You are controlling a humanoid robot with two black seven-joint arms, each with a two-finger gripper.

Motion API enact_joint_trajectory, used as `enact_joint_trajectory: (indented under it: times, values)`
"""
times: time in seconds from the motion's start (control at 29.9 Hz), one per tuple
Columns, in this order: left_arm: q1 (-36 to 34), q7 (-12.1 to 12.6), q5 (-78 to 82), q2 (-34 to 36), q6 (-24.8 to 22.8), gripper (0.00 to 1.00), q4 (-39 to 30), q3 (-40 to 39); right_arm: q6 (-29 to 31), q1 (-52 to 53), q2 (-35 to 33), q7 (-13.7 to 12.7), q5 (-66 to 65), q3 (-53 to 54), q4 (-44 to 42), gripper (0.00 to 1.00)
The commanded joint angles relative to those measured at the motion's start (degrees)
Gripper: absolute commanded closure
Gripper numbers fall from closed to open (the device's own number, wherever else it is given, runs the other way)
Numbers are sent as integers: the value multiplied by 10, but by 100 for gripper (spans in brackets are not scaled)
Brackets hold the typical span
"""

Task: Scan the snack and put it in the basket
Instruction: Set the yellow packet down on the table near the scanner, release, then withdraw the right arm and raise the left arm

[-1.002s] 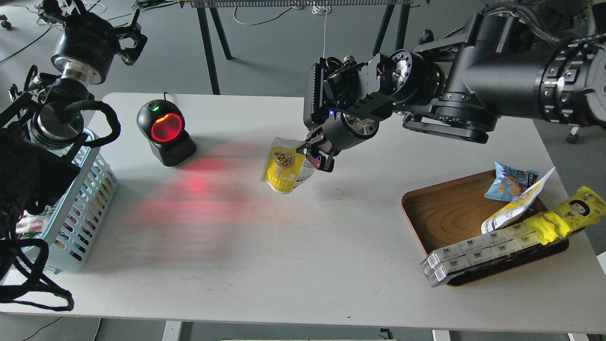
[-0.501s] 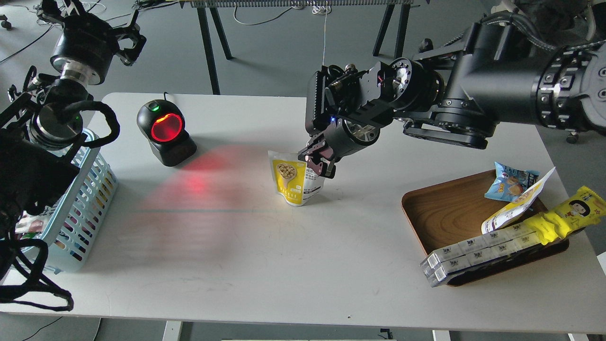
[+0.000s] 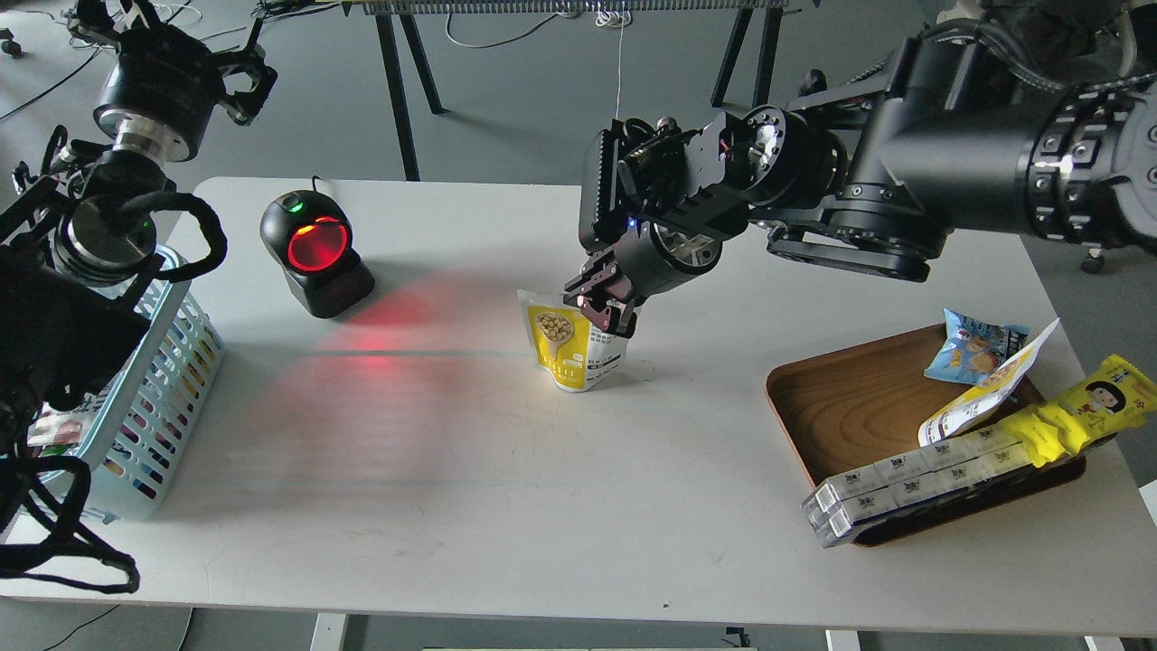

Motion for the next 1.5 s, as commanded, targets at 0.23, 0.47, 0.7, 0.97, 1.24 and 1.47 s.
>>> enact_joint_trajectory:
  times: [0.23,0.47,0.7,0.97,1.24,1.47]
  values:
    - [-3,3,0,23,0,0,-1,2,5,28,-89,0,35,75,63,8]
    - [-7,6,-1,34,0,0,-4,3,70,-12,-249,0,96,206,65,4]
    - [-11,9,2,42,0,0,-28,4,93,-68,-362,0,250,282,67,3]
    - [-11,11,4,72,0,0,-110,54,95,-121,-462,0,405,328,58,3]
    - [-23,11,99,129,0,0,-169,82,93,-188,-493,0,645,337,35,3]
    - [-43,14,335,167,0,0,-251,82,101,-235,-456,0,831,371,-39,3]
